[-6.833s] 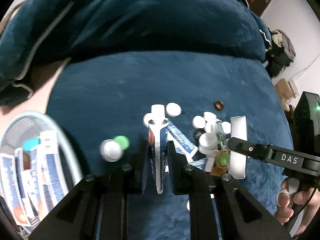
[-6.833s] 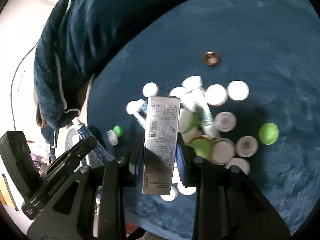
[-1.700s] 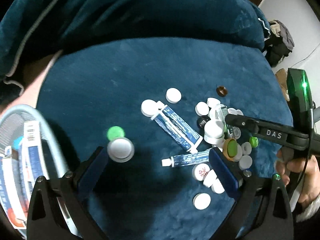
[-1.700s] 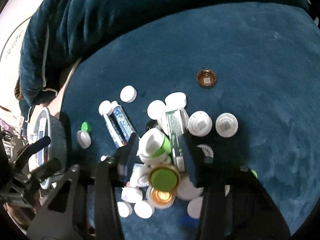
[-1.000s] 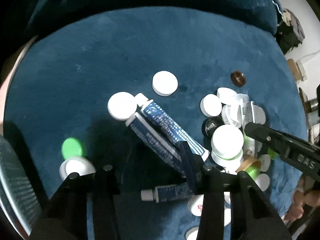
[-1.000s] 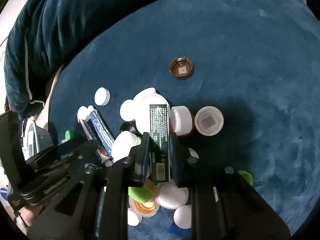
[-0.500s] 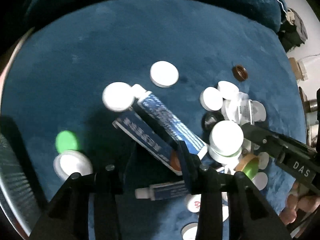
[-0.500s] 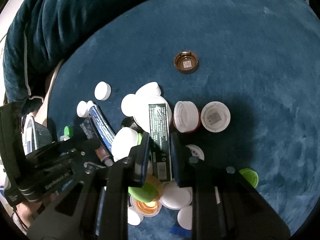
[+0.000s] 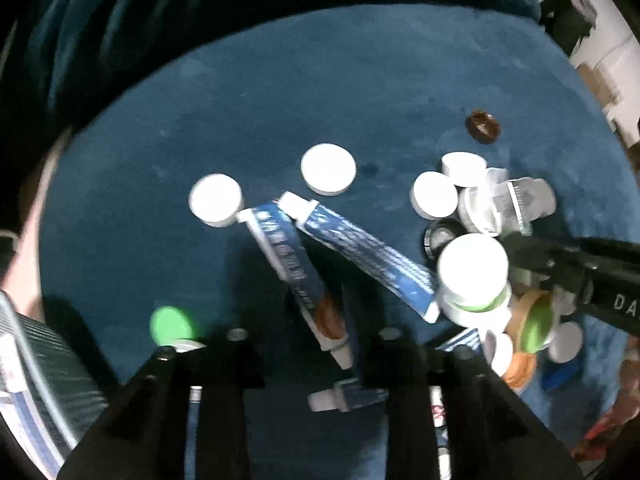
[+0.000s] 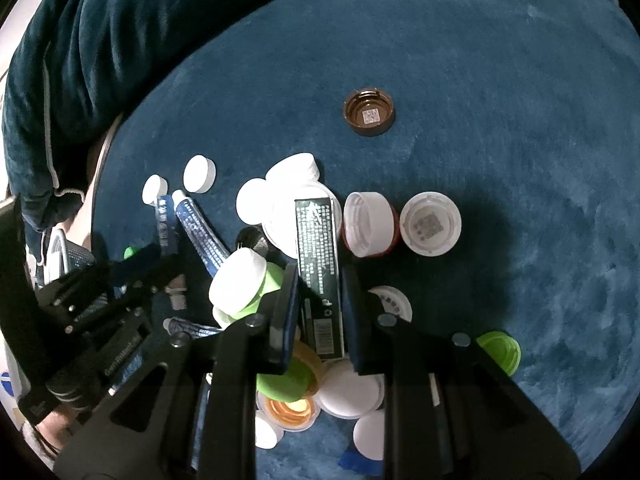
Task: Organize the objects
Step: 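Grasp a black box with the right tool while the left grasps a blue ointment tube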
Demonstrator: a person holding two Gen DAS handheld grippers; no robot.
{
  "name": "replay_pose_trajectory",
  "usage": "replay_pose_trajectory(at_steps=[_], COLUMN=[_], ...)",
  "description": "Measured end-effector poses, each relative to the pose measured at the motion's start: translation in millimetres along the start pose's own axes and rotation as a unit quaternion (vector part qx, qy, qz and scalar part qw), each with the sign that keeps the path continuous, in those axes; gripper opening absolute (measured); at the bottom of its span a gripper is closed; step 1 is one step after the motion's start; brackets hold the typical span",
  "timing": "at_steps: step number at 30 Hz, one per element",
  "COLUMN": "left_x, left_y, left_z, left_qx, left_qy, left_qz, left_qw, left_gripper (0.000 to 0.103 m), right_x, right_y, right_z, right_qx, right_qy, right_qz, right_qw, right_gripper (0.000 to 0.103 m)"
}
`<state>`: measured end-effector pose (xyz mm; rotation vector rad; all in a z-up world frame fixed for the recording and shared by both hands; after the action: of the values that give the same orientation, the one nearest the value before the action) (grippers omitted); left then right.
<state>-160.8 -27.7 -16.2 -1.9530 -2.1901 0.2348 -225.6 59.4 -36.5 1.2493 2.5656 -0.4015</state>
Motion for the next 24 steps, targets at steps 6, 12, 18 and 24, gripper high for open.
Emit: replay_pose_trajectory(at_steps=[6, 12, 18, 24], left_x=[-8, -15, -19, -29], left_y=[6, 10, 20, 14], left_z=[-4, -29, -30, -14], left_qx=[0.006, 0.030, 0.023, 0.022], left_qy=[0.056, 0.066, 0.057, 0.038], left_qz=[-0.061, -0.070, -0.070, -0.064], left_qw=[0.9965, 0.9949, 0.9957, 0.9970], left_gripper=[0.020, 0.018, 0.018, 0.019], right_x=[-4, -17, -31, -33], right_y=[-3, -7, 1, 8], right_z=[-10, -31, -36, -33], right_qx=[0.016, 0.040, 0.047, 0.039], right_qy=[-0.012, -0.042, -0.056, -0.056], right_qz=[-0.002, 0.002, 0.004, 0.005], right_qw=[1.000, 0.998, 0.997, 0.998], right_gripper=[0.020, 0.020, 0.020, 0.020])
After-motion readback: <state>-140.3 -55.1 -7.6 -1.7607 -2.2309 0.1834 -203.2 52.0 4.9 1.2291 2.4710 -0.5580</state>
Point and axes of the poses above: each gripper's, at about its wrist camera, not at the fingertips, and z roughly the way its jaws point, x to its right, y to its underside, the point moved 9 cm from there along z, roughly the way its jaws point, and after that the axes turned 4 degrees about z, right-handed, at the moved point
